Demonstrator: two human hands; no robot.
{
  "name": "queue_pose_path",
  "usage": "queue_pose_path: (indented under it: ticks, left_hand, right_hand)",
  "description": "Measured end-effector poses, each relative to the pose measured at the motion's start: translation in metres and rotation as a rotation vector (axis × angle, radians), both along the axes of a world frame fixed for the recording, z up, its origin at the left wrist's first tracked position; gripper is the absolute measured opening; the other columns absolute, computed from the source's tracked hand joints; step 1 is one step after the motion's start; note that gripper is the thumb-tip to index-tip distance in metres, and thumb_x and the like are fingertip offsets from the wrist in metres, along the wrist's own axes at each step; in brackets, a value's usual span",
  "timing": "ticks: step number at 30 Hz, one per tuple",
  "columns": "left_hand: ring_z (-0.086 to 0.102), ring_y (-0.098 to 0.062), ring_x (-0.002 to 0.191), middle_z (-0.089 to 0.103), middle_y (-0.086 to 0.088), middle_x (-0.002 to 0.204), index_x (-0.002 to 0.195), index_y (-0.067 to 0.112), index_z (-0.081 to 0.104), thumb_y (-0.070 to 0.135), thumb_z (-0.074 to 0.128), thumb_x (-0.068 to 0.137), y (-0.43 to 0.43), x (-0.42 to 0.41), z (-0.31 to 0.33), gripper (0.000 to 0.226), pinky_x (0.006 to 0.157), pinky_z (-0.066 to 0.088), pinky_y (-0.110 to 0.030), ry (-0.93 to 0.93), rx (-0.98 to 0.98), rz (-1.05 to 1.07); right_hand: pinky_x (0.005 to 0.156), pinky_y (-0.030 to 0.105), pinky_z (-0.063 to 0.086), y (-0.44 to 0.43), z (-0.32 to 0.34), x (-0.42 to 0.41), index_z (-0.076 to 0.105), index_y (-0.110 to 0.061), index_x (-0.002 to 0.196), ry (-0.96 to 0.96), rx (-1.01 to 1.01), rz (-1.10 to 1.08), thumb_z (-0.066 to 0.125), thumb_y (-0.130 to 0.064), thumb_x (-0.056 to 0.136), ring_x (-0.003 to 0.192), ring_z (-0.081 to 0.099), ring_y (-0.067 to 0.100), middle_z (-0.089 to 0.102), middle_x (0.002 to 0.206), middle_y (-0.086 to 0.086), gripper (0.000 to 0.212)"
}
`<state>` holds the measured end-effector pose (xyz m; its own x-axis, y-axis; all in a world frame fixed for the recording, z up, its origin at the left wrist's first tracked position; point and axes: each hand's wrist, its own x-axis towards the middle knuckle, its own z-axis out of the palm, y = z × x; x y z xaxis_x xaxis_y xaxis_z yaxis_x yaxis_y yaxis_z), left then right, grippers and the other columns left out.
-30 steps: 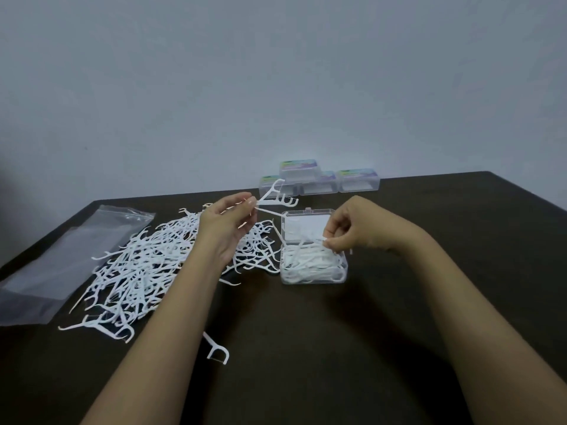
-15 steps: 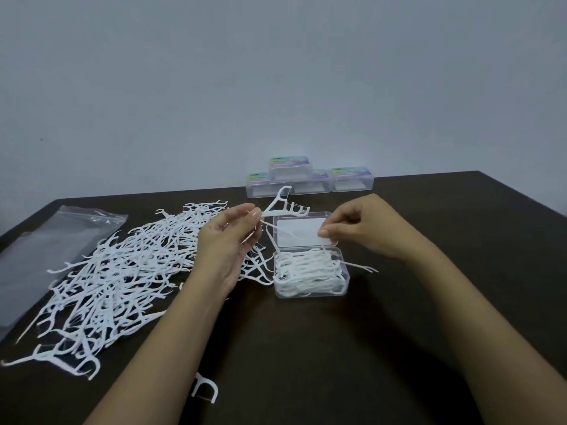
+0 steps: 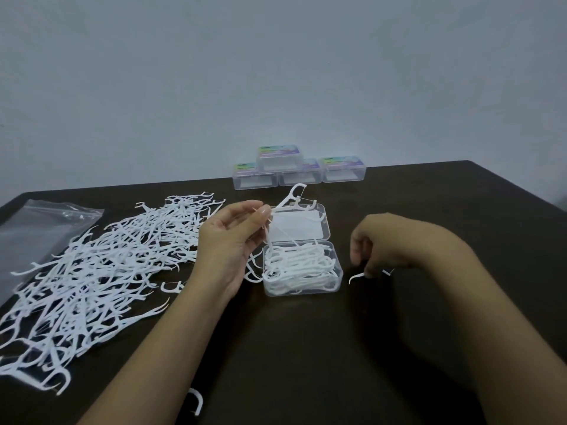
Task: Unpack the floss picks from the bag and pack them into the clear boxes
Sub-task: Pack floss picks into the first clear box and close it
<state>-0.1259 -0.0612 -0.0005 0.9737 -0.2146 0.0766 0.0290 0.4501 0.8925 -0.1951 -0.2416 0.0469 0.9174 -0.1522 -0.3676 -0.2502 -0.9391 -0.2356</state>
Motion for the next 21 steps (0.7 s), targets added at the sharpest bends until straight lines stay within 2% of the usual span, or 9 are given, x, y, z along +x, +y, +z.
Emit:
queue_pose_path:
  ticks: [2, 4, 6, 9, 13, 15, 17, 20, 21]
  left_hand:
    - [0.063, -0.006, 0.058, 0.068, 0.002, 0.061, 0.075, 0.009, 0.061, 0.005, 0.066, 0.063, 0.000, -0.002, 0.001, 0.014, 0.063, 0.054, -0.019, -0.016, 0.011, -0.025]
    - [0.063, -0.006, 0.057, 0.068, 0.002, 0.061, 0.075, 0.008, 0.060, 0.007, 0.066, 0.060, 0.000, -0.002, 0.001, 0.016, 0.062, 0.053, -0.019, -0.026, 0.019, -0.044]
    - [0.063, -0.006, 0.056, 0.069, 0.001, 0.060, 0.074, 0.007, 0.059, 0.005, 0.065, 0.060, 0.000, -0.003, 0.002, 0.015, 0.062, 0.054, -0.019, -0.025, 0.014, -0.048]
    - [0.063, -0.007, 0.056, 0.068, 0.001, 0.059, 0.074, 0.005, 0.058, 0.005, 0.065, 0.060, -0.001, -0.004, 0.004, 0.015, 0.061, 0.055, -0.019, -0.033, -0.011, -0.024]
    - [0.061, -0.006, 0.054, 0.066, 0.003, 0.057, 0.072, 0.007, 0.059, 0.000, 0.064, 0.067, 0.001, -0.004, 0.007, 0.009, 0.059, 0.054, -0.017, -0.050, -0.054, 0.050]
    - [0.060, -0.006, 0.053, 0.066, 0.003, 0.057, 0.069, 0.008, 0.062, -0.004, 0.062, 0.073, 0.002, -0.003, 0.009, 0.012, 0.058, 0.053, -0.017, -0.053, -0.090, 0.083]
    - [0.061, -0.007, 0.055, 0.066, 0.002, 0.058, 0.061, 0.012, 0.066, -0.005, 0.062, 0.073, 0.004, -0.002, 0.011, 0.021, 0.058, 0.052, -0.017, -0.054, -0.129, 0.106]
    - [0.060, -0.006, 0.055, 0.066, 0.003, 0.057, 0.066, 0.009, 0.062, -0.007, 0.060, 0.077, 0.006, -0.002, 0.013, 0.019, 0.061, 0.053, -0.017, -0.057, -0.159, 0.141]
    - [0.060, -0.005, 0.055, 0.066, 0.003, 0.057, 0.069, 0.009, 0.060, -0.007, 0.060, 0.079, 0.007, -0.003, 0.014, 0.019, 0.063, 0.053, -0.016, -0.058, -0.167, 0.152]
  right_hand:
    - [0.057, 0.019, 0.046, 0.003, -0.002, 0.001, 0.062, -0.018, 0.078, -0.002, -0.019, -0.003, 0.067, -0.007, 0.079, 0.079, 0.059, 0.015, 0.060, 0.078, -0.004, 0.012]
    - [0.070, 0.028, 0.054, 0.006, -0.005, 0.004, 0.066, -0.010, 0.083, -0.029, -0.033, -0.032, 0.065, -0.007, 0.079, 0.087, 0.063, 0.022, 0.065, 0.089, 0.005, 0.005]
    - [0.080, 0.032, 0.054, 0.006, -0.007, 0.005, 0.067, -0.005, 0.093, -0.037, -0.039, -0.046, 0.064, -0.009, 0.080, 0.090, 0.063, 0.023, 0.066, 0.098, 0.010, 0.014]
    - [0.081, 0.031, 0.050, 0.006, -0.009, 0.005, 0.065, -0.003, 0.098, -0.034, -0.029, -0.038, 0.065, -0.014, 0.081, 0.093, 0.061, 0.023, 0.065, 0.102, 0.010, 0.020]
    - [0.084, 0.035, 0.053, 0.005, -0.012, 0.010, 0.062, -0.005, 0.091, -0.093, -0.047, -0.051, 0.068, -0.017, 0.080, 0.093, 0.062, 0.023, 0.064, 0.098, 0.008, 0.017]
    - [0.080, 0.036, 0.055, 0.003, -0.009, 0.011, 0.064, -0.006, 0.083, -0.195, -0.027, -0.080, 0.069, -0.014, 0.077, 0.083, 0.064, 0.023, 0.066, 0.089, 0.009, 0.011]
    - [0.068, 0.033, 0.058, 0.003, -0.005, 0.008, 0.064, -0.006, 0.074, -0.371, 0.043, -0.100, 0.068, -0.009, 0.076, 0.069, 0.067, 0.022, 0.067, 0.078, 0.010, 0.006]
    - [0.050, 0.015, 0.050, 0.009, 0.002, 0.003, 0.060, -0.009, 0.070, -0.654, 0.291, -0.104, 0.066, -0.003, 0.077, 0.051, 0.060, 0.007, 0.063, 0.063, 0.003, 0.011]
    - [0.049, 0.014, 0.049, 0.012, 0.004, 0.002, 0.058, -0.010, 0.070, -0.701, 0.421, -0.102, 0.065, 0.000, 0.077, 0.046, 0.057, 0.004, 0.061, 0.061, 0.002, 0.014]
